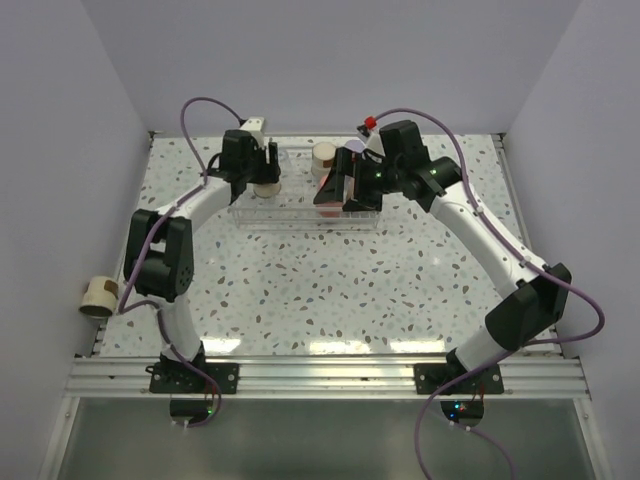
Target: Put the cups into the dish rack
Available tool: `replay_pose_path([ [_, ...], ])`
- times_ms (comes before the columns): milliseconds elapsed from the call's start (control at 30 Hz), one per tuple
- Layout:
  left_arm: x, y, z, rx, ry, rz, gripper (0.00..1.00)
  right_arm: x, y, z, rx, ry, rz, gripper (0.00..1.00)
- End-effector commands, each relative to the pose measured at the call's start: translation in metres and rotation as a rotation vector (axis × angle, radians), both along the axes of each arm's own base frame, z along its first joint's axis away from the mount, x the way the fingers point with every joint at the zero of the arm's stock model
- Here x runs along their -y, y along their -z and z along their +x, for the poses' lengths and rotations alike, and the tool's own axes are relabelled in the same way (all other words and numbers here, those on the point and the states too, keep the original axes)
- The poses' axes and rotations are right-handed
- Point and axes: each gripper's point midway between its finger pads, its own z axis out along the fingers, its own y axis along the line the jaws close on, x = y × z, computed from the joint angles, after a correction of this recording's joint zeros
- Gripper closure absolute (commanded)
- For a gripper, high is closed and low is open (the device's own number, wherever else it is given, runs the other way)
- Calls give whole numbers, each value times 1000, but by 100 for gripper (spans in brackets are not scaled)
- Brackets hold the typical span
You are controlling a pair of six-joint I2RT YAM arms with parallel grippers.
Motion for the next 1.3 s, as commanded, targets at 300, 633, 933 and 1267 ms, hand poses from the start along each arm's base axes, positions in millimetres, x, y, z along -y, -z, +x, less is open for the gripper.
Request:
replay_pose_path([
  [300, 3, 22, 9, 15, 2, 31, 42, 1, -4, -6, 6, -8, 33, 2],
  [633, -8, -18, -25, 67, -50, 1, 0, -3, -1, -2, 5, -6, 51, 2],
  [933, -69, -83, -85, 91, -377, -66, 0, -3, -1, -4, 20, -2, 57, 2],
  [1267, -216, -15, -226, -104, -967, -96, 0, -7, 8, -10, -3, -27, 46, 2],
])
